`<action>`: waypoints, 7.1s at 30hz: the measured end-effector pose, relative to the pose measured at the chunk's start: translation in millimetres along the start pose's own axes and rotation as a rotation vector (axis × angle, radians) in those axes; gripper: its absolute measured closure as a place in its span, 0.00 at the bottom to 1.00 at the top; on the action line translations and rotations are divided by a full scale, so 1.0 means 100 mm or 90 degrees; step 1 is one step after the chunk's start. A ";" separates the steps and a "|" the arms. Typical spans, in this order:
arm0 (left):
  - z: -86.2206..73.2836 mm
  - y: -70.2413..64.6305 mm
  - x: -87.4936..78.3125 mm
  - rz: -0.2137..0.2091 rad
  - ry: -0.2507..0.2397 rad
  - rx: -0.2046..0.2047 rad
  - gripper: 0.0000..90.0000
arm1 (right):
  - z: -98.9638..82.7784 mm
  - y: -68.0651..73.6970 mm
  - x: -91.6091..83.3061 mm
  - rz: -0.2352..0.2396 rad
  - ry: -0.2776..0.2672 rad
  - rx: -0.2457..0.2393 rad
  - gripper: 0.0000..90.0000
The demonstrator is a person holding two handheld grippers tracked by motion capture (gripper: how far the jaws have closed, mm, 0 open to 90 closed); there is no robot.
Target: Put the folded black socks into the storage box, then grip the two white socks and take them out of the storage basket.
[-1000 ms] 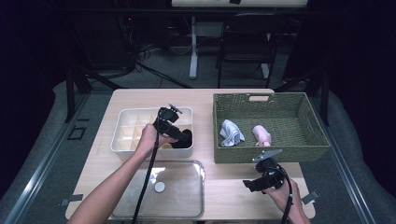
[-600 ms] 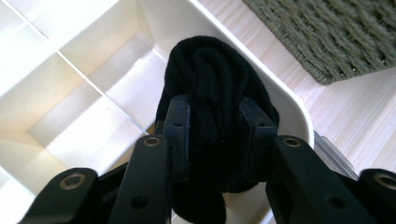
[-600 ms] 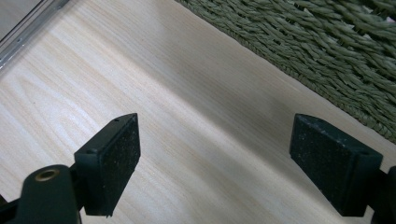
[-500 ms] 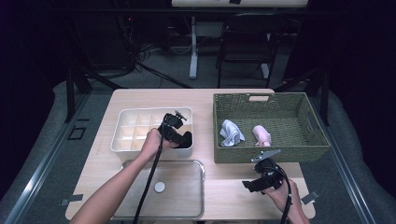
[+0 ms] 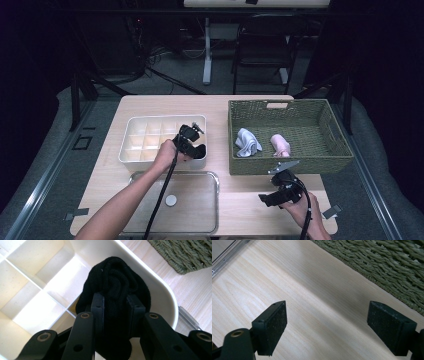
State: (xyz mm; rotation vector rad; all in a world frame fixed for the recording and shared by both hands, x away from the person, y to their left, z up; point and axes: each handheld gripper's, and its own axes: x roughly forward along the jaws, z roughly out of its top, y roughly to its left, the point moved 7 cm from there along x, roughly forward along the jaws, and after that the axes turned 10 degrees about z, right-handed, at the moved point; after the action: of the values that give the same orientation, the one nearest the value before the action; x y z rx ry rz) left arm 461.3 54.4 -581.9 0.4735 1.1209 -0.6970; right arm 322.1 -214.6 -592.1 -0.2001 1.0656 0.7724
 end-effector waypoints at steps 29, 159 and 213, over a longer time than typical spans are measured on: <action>-0.41 -0.08 -0.98 0.029 -0.201 -0.024 0.12 | 0.03 0.00 -0.06 0.004 -0.018 -0.007 0.16; -1.55 -0.50 -0.86 0.038 -0.222 -0.023 0.00 | 1.84 -0.76 0.09 0.027 0.064 0.053 0.26; -1.54 -0.54 -0.80 0.033 -0.209 -0.010 0.00 | 1.82 -0.73 -0.18 -0.004 0.083 0.082 0.76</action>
State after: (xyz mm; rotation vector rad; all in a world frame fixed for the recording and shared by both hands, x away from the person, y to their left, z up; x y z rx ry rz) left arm 301.5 140.4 -565.2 0.3581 0.8025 -0.6914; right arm 495.3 -184.9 -502.4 -0.1454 1.2338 0.6885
